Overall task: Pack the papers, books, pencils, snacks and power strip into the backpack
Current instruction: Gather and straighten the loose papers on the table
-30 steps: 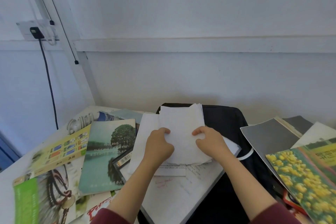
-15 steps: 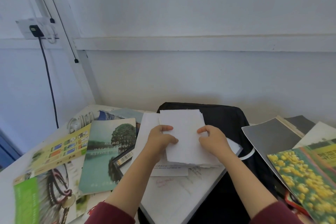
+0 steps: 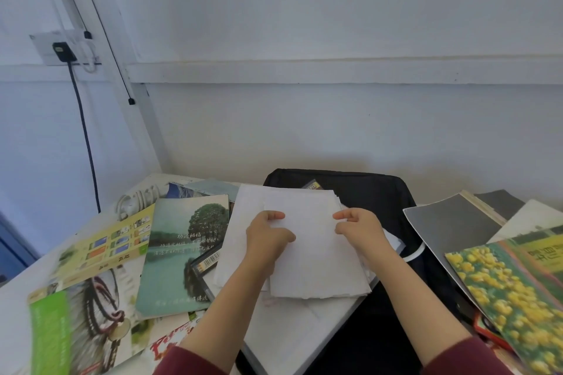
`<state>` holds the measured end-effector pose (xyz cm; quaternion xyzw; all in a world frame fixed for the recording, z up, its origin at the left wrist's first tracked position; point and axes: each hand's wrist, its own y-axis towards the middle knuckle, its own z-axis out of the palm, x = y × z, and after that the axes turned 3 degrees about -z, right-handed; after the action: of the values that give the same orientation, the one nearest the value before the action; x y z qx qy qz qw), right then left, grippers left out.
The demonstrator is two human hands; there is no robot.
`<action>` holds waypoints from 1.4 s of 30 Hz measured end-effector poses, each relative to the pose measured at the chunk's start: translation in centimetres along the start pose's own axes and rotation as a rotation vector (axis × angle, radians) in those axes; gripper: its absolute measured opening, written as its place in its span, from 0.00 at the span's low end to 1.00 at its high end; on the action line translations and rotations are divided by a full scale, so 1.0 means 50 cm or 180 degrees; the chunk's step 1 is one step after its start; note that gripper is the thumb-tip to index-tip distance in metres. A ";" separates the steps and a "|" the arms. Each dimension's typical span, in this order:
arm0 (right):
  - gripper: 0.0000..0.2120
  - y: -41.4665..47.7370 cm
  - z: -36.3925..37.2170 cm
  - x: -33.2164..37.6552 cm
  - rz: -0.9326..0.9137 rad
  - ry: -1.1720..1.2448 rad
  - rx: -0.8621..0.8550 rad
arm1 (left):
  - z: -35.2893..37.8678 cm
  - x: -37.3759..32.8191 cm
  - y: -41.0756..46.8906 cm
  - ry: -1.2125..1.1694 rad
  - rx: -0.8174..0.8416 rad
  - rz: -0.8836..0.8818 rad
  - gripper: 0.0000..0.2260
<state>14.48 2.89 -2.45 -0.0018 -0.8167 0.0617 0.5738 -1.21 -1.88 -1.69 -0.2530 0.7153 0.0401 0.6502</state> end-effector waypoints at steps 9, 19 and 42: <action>0.13 -0.034 0.024 0.030 0.0126 0.0707 0.0505 | -0.059 0.002 -0.008 0.0079 -0.0192 0.0406 0.18; 0.18 -0.041 0.115 0.051 -0.0083 0.0325 0.0608 | -0.116 0.007 0.028 0.1429 -0.0627 0.0769 0.17; 0.30 -0.104 0.037 0.111 -0.2612 0.0403 -0.0412 | -0.099 -0.057 -0.087 0.0602 -0.0630 0.2978 0.28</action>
<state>11.22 -2.04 2.67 0.2838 -0.7149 -0.2236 0.5986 -3.83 -6.70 2.97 0.0325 0.8009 0.3728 0.4674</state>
